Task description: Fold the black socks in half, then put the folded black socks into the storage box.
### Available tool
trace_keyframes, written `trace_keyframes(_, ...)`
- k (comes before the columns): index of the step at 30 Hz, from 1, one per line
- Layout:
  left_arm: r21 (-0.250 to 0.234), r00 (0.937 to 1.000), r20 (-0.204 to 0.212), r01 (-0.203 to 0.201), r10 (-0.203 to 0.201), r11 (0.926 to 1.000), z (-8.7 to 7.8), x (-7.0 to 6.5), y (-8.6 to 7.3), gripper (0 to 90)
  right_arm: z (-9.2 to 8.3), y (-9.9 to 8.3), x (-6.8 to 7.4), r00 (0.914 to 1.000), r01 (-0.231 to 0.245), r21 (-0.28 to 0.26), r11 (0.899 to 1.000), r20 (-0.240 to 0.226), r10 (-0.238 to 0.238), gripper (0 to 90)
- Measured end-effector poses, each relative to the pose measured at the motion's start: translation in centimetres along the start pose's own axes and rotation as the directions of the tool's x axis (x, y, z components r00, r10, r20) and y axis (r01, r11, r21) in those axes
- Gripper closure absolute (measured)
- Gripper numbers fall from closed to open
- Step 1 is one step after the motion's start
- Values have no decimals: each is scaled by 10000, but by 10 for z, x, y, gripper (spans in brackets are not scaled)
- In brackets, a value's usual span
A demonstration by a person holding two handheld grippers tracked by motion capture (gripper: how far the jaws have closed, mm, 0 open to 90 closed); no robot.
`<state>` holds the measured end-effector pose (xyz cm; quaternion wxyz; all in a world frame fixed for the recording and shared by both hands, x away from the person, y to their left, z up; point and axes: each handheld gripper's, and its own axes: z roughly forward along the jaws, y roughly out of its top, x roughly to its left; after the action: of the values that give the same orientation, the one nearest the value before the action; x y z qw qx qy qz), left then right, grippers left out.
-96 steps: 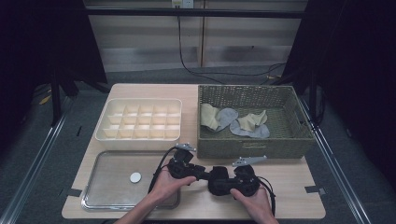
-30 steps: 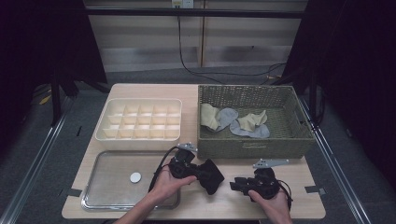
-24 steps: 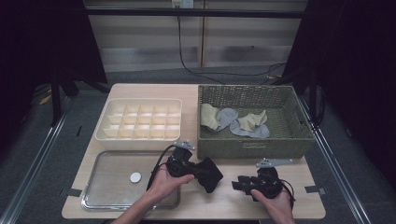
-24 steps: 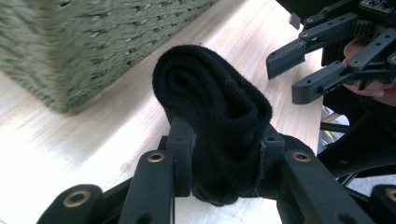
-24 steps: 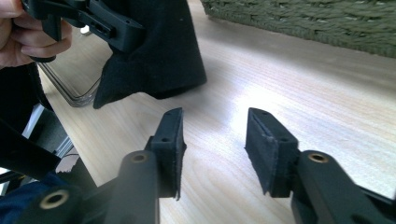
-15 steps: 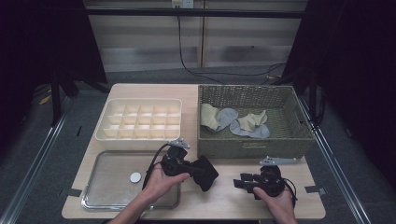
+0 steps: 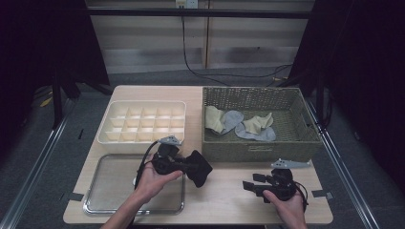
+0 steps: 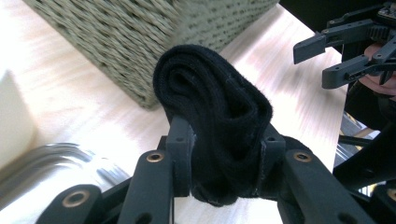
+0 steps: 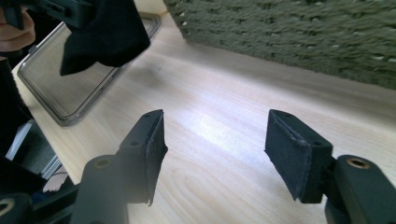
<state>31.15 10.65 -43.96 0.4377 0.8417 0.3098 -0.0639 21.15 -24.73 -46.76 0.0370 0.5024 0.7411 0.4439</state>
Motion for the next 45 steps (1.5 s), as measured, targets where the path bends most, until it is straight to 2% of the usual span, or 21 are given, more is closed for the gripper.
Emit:
trace_keyframes(7,-239,9991,-354,237,-246,9994,-16,12,3,664,-1,3,2,9998,194,-257,9995,91,-192,324)
trace_keyframes(10,-470,9986,-360,369,-386,9982,-24,15,3,664,-4,3,2,9994,264,-366,9990,218,-257,310)
trace_keyframes(17,-657,9965,-621,521,-562,9965,-41,26,4,664,-6,1,0,9974,503,-500,9975,541,-476,268)
trace_keyframes(27,-1077,9905,-915,924,-1024,9899,-63,42,1,663,-4,4,-1,9976,591,-518,9969,379,-572,160)
trace_keyframes(30,-985,9900,-995,898,-996,9911,-67,46,1,663,-5,3,1,9987,502,-474,9976,139,-496,181)
trace_keyframes(32,-877,9872,-1224,921,-1025,9919,-70,48,3,663,-5,2,0,9990,449,-383,9983,-25,-450,184)
trace_keyframes(35,-839,9844,-1363,1004,-1112,9914,-76,51,4,663,-4,-1,-2,9999,89,-387,9992,71,-86,215)
trace_keyframes(38,-975,9811,-1387,1218,-1346,9878,-81,58,5,663,-1,-3,-1,9990,142,-283,9995,438,-130,218)
trace_keyframes(40,-1042,9773,-1562,1278,-1432,9863,-84,62,8,664,2,-2,1,9991,201,-222,9996,375,-193,211)
trace_keyframes(45,-1002,9713,-1955,1174,-1353,9880,-93,71,21,664,3,2,3,9995,277,-273,9992,182,-273,202)
